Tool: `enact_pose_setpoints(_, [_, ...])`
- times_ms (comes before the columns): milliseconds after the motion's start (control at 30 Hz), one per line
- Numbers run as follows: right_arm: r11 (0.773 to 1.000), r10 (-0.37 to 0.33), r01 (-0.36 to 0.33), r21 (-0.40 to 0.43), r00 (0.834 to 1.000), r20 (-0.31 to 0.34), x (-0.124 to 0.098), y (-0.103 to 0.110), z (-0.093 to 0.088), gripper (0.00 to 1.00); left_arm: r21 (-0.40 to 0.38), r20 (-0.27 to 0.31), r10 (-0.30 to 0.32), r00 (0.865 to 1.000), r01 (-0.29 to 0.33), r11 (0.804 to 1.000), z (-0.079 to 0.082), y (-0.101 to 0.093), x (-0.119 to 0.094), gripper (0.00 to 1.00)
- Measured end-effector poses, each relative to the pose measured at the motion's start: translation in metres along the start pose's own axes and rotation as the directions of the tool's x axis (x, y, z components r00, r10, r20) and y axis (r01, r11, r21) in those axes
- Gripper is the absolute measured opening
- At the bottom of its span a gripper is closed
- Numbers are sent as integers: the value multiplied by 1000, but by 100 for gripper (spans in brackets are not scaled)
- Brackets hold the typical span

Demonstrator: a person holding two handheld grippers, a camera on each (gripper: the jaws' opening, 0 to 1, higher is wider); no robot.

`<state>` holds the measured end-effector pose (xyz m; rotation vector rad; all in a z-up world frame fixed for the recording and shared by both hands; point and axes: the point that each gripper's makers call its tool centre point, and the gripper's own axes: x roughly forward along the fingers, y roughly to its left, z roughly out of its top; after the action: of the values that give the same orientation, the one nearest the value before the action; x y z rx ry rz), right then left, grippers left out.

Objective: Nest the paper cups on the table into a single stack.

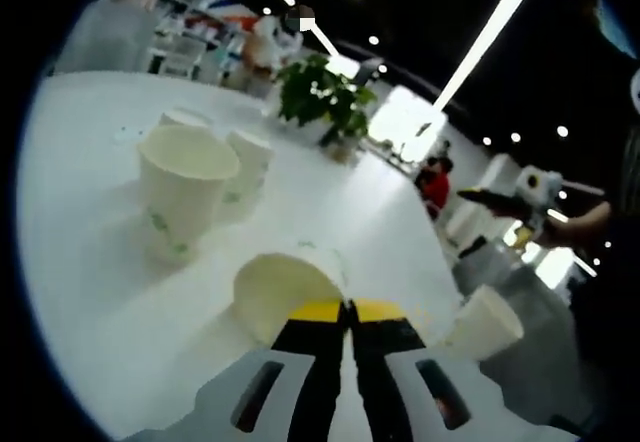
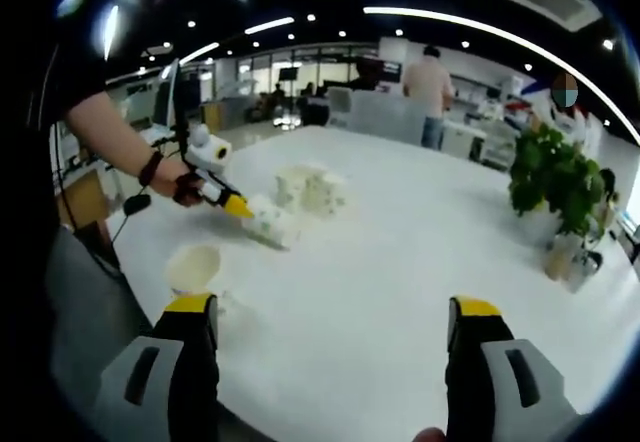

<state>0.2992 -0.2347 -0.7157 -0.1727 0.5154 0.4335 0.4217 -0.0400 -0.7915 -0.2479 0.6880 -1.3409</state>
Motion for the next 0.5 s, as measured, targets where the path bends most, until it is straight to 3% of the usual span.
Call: enact_pose_setpoints(500, [998,56,-54,-27,997,49,4,-7,9,94,26,3,37,999,-38,999,13,-15,-5,0])
